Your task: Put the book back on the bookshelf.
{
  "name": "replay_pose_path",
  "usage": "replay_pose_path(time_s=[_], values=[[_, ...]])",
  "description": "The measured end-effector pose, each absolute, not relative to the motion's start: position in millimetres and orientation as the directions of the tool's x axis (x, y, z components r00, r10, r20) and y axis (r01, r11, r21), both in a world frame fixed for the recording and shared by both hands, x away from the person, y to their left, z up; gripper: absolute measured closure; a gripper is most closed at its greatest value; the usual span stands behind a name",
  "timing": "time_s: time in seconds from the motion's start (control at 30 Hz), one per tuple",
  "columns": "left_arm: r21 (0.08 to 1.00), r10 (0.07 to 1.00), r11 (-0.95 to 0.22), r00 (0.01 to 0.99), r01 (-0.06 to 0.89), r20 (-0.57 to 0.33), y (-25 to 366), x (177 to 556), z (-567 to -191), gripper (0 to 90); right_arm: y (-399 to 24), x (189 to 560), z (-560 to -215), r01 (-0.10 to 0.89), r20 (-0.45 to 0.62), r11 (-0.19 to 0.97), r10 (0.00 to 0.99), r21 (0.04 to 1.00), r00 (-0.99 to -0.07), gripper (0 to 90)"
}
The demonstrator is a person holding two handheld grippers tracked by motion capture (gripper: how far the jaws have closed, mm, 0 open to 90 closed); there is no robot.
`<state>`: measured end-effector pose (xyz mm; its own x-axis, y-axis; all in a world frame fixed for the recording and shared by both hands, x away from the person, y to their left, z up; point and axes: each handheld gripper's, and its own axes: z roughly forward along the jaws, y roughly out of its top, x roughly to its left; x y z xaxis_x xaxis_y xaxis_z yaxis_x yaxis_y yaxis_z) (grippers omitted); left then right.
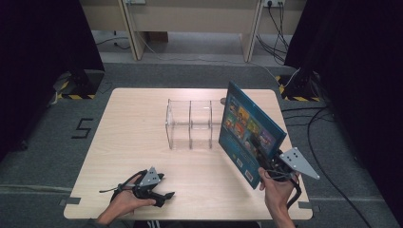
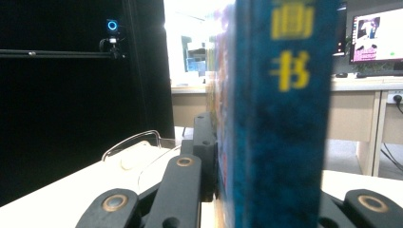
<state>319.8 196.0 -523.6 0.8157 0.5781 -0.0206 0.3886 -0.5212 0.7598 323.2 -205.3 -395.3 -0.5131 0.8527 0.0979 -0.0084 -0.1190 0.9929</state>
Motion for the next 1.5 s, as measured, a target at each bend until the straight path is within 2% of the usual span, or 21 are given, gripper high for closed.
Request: replay_pose_path(time_s=[1.07, 1.5], values=[[0.76, 0.578, -0.522, 0.815, 0.388, -0.019, 196.2, 318.7, -523.7, 17.6, -169.4, 381.1, -394.0, -0.026, 0.091, -0.115, 0.891, 0.993, -0.444, 82.3], [0.76, 0.577, -0.523, 0.817, 0.387, -0.019, 196.3, 318.5, -523.9, 17.4, -159.5, 402.2, -401.3, -0.013, 0.136, -0.156, 0.897, 0.988, -0.421, 82.3]])
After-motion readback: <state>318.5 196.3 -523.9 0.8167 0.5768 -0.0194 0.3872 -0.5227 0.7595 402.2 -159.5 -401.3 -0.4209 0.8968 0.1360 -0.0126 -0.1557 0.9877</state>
